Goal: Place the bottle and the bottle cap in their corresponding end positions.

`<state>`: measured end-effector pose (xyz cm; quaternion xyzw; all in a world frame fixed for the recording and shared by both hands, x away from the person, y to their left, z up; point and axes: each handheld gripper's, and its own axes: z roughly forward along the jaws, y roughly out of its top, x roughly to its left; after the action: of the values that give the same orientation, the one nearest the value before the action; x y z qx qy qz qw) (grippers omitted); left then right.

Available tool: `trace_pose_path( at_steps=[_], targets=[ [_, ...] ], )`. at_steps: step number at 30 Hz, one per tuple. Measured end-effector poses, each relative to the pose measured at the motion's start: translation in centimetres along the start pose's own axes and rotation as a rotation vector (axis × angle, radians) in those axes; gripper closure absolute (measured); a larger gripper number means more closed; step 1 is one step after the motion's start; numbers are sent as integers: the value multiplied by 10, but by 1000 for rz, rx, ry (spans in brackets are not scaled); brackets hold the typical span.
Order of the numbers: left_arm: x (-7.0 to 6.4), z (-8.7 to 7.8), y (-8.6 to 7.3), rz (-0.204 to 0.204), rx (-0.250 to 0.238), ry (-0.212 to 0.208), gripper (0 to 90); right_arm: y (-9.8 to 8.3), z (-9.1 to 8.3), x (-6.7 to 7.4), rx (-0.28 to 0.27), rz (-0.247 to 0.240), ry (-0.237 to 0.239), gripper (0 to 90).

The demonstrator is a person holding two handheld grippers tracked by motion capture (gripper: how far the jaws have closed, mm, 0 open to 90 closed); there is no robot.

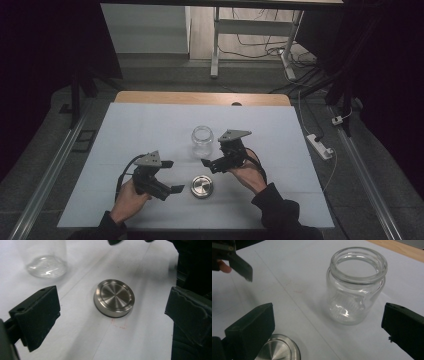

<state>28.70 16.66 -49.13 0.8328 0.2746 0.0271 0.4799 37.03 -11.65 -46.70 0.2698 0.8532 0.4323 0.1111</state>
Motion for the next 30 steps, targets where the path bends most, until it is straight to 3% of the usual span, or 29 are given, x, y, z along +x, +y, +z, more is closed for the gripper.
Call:
trace_pose_path(
  at_steps=[10,30],
  targets=[
    [1,-13,-12,-16,17,51,0,-10,-11,5,4,2,1,0],
    [-1,-53,-38,-89,-14,138,0,-32,-49,16,-18,-25,-30,0]
  ],
)
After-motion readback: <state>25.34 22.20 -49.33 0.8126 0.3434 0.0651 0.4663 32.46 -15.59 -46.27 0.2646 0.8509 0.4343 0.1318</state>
